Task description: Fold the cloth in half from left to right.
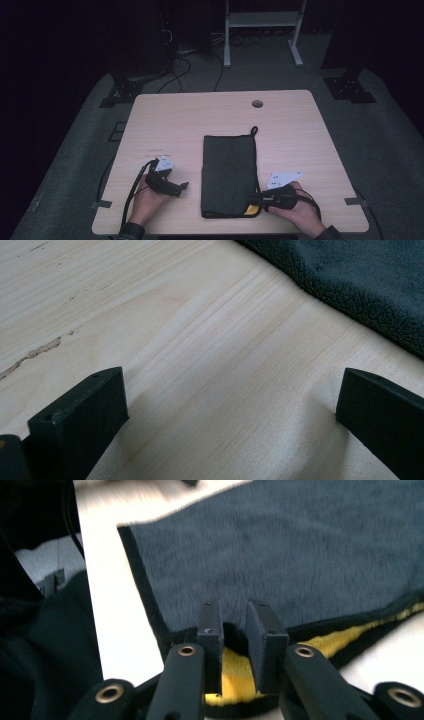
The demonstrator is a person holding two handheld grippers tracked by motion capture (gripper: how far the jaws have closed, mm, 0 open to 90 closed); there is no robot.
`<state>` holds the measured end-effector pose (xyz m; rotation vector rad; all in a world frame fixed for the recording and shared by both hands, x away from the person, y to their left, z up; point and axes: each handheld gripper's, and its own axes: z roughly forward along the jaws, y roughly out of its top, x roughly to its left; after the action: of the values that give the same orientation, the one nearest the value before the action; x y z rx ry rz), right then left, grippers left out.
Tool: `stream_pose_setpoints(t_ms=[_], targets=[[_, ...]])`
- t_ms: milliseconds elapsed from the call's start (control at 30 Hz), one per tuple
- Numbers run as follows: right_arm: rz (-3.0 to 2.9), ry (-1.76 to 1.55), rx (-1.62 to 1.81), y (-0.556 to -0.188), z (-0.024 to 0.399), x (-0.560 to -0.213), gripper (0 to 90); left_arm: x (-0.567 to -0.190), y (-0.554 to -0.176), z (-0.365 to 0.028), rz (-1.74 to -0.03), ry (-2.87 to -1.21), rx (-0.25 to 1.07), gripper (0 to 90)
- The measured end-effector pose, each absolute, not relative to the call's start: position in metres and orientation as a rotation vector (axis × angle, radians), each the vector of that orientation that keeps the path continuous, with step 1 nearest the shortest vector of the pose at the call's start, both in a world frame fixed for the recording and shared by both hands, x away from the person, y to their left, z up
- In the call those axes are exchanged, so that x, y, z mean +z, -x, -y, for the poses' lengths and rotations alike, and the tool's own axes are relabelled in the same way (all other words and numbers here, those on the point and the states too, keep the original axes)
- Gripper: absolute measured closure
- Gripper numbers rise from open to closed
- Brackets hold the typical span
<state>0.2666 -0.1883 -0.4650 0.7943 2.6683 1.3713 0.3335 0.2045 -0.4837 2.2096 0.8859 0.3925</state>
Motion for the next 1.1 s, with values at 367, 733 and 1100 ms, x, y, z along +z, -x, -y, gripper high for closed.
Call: stream_pose_setpoints(t_ms=[367,733,1100], targets=[[-2.698,-0.763,1.251,-0.25,0.211,-0.47,76.0,-0.483,-0.333,-0.205,-0.887,-2.212,0.391,0.0],[-2.59,-0.878,1.282,-0.252,0.238,-0.468,64.2,-0.483,-0.333,-0.205,-0.887,-2.212,0.391,0.0],[-2.311,-1.114,1.162,-0.301,0.284,-0.474,34.3,-0.484,-0.333,-0.204,-0.887,-2.209,0.393,0.0]])
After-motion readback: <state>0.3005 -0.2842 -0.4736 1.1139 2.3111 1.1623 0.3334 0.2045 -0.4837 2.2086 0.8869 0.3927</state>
